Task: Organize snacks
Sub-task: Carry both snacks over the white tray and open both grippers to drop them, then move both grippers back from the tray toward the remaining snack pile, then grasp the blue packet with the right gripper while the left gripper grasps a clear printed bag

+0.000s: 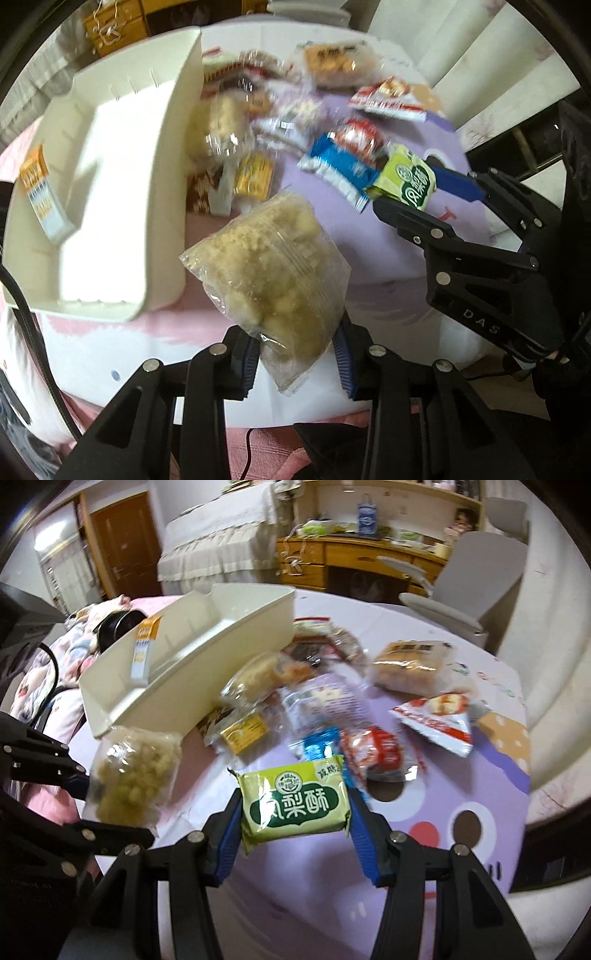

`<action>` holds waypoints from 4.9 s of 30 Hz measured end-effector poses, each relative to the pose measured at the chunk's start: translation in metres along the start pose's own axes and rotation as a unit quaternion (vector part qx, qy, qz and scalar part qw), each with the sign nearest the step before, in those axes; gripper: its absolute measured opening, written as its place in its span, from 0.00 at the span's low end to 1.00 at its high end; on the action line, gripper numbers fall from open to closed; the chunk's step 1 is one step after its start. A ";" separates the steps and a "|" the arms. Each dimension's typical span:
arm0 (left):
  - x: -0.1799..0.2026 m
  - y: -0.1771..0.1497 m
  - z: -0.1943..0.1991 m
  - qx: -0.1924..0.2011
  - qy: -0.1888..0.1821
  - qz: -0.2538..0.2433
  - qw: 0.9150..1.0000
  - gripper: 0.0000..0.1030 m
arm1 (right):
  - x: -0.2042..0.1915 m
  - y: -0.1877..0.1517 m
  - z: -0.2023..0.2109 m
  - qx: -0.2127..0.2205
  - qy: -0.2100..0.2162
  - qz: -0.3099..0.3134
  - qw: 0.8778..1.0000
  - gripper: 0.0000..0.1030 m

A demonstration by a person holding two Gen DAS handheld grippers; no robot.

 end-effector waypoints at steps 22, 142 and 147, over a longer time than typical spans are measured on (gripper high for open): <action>-0.086 0.075 0.076 0.107 -0.056 -0.033 0.992 0.33 | -0.054 0.075 0.028 0.030 -0.065 -0.095 0.993 0.53; 0.021 0.165 -0.143 -0.107 0.011 -0.192 0.976 0.81 | -0.012 -0.010 -0.057 -0.019 -0.092 -0.018 0.995 0.63; 0.021 0.168 -0.162 -0.120 0.013 -0.187 0.975 0.80 | -0.007 -0.013 -0.068 -0.032 -0.073 -0.007 0.997 0.63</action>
Point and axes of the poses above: each gripper's, at about its wrist camera, not at the fingertips, and z roughly against the way its jaws point, x to its right, y to its top, the point moved 3 cm from there along -z, roughly the way its jaws point, and after that the axes turned 15 degrees about x, right-handed, at the moved point
